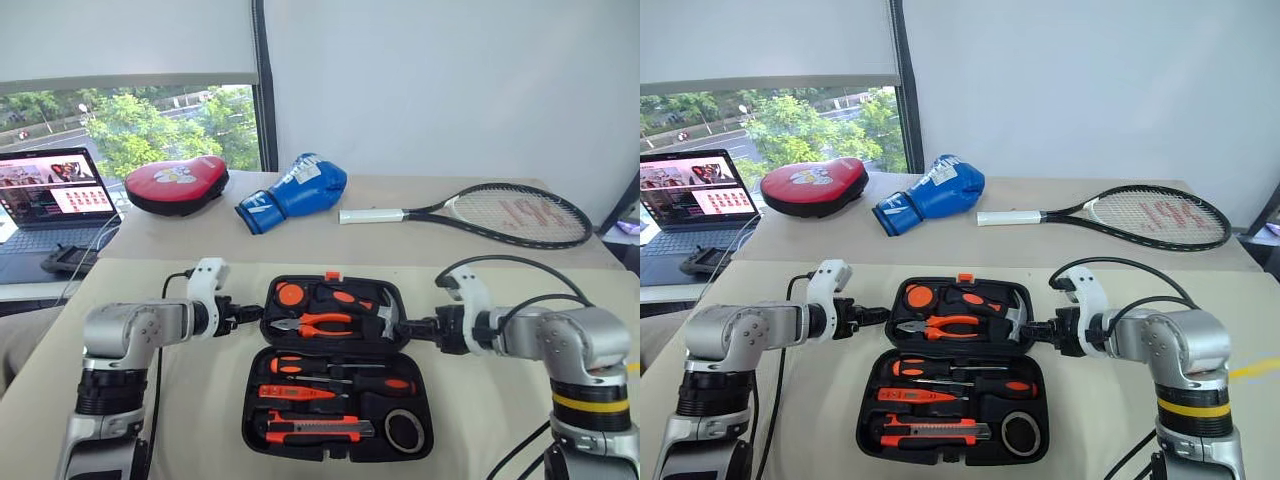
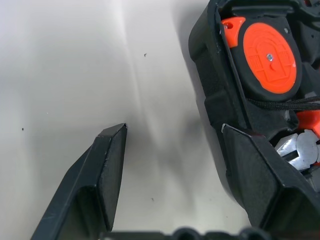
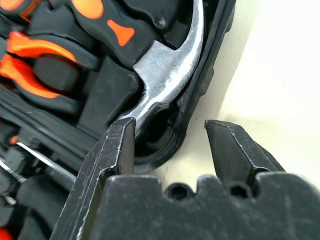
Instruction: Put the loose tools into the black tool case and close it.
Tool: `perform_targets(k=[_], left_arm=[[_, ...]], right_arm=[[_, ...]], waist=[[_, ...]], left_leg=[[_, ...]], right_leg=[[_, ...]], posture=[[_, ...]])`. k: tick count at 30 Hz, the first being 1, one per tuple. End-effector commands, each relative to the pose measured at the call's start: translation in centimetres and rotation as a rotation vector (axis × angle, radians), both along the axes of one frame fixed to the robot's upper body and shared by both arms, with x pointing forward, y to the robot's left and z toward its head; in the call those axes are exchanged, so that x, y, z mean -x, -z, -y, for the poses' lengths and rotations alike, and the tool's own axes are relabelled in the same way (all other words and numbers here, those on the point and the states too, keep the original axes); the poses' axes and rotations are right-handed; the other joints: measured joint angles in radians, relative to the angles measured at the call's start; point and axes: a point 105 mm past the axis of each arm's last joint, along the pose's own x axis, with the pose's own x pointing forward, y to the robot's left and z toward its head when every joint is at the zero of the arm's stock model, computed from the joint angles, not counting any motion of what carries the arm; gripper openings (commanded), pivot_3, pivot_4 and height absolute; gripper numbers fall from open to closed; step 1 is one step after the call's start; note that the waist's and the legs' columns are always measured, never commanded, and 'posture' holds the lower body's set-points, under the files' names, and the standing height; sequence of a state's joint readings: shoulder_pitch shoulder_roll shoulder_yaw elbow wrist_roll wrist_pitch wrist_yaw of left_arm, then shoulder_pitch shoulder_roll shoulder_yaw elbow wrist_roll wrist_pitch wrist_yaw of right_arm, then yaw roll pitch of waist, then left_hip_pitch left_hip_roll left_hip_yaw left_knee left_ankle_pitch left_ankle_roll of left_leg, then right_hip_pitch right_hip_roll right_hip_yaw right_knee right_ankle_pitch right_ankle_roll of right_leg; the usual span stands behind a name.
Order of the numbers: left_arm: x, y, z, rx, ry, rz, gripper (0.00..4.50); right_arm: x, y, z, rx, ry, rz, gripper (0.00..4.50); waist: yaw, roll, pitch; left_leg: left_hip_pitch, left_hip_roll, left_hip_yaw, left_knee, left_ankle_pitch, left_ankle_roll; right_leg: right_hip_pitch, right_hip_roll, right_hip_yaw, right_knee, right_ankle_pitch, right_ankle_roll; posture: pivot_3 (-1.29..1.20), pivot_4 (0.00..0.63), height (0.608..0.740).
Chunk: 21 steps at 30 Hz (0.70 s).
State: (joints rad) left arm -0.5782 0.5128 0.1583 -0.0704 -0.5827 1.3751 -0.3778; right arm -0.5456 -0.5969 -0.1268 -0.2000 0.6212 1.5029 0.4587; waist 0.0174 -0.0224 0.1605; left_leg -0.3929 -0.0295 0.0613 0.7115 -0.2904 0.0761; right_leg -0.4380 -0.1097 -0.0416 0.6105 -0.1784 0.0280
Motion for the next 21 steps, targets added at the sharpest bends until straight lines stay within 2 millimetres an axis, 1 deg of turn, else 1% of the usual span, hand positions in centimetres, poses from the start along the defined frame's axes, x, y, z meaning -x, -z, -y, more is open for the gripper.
perform_targets(k=[1, 4, 6, 9, 13, 16, 21], left_arm=[[0.3, -0.8, 2.2, 0.092, 0.073, -0.016, 3.26], [-0.2, -2.3, 2.2, 0.171, 0.044, -0.006, 3.26], [-0.5, -3.1, 1.9, 0.227, 0.010, -0.012, 3.26], [-0.3, -4.1, 1.8, 0.238, 0.008, 0.004, 3.26], [-0.1, -4.9, 1.9, 0.241, 0.020, 0.015, 3.26], [0.0, -4.9, 1.9, 0.239, 0.021, 0.015, 3.26], [0.0, -2.8, 1.4, 0.133, -0.015, -0.019, 3.26]], right_arm=[[-0.7, -0.8, 0.2, 0.009, -0.009, 0.042, 2.62], [-0.9, -1.3, 0.4, 0.002, -0.009, 0.058, 2.62], [-0.8, -1.5, 0.3, -0.002, -0.016, 0.065, 2.62], [-0.7, -1.7, 0.4, -0.005, -0.017, 0.070, 2.62], [-0.7, -1.7, 0.3, -0.007, -0.019, 0.074, 2.62], [-0.7, -1.7, 0.3, -0.009, -0.017, 0.076, 2.62], [-0.8, -1.8, 0.3, -0.012, -0.016, 0.081, 2.62]], waist=[[0.001, 0.000, 0.000], [0.002, 0.000, 0.000], [0.001, 0.000, 0.000], [-0.003, -0.002, 0.001], [-0.006, -0.002, 0.001], [-0.010, -0.002, 0.001], [-0.012, -0.002, 0.001]], left_leg=[[0.000, -0.001, 0.000, 0.000, 0.000, 0.000], [0.000, -0.002, 0.000, 0.000, 0.000, 0.001], [-0.001, -0.003, -0.001, 0.000, 0.001, 0.002], [-0.002, -0.003, -0.001, 0.001, 0.001, 0.002], [-0.002, -0.003, -0.001, 0.001, 0.001, 0.002], [-0.001, -0.003, -0.001, 0.000, 0.001, 0.001], [-0.001, -0.003, -0.001, 0.000, 0.003, -0.001]], right_leg=[[0.000, -0.001, 0.000, 0.000, 0.000, 0.001], [0.000, -0.002, 0.000, 0.000, 0.000, 0.002], [0.000, -0.003, -0.001, 0.000, 0.001, 0.003], [-0.001, -0.003, -0.001, 0.000, 0.001, 0.004], [-0.001, -0.003, -0.001, 0.000, 0.001, 0.004], [-0.001, -0.003, 0.000, 0.001, 0.001, 0.004], [-0.002, -0.003, 0.000, 0.000, 0.001, 0.004]], posture=[[0.00, 0.150, 0.740], [0.00, 0.150, 0.740], [0.00, 0.150, 0.740], [0.00, 0.150, 0.740], [0.00, 0.150, 0.740], [0.00, 0.150, 0.740], [0.00, 0.150, 0.740]])
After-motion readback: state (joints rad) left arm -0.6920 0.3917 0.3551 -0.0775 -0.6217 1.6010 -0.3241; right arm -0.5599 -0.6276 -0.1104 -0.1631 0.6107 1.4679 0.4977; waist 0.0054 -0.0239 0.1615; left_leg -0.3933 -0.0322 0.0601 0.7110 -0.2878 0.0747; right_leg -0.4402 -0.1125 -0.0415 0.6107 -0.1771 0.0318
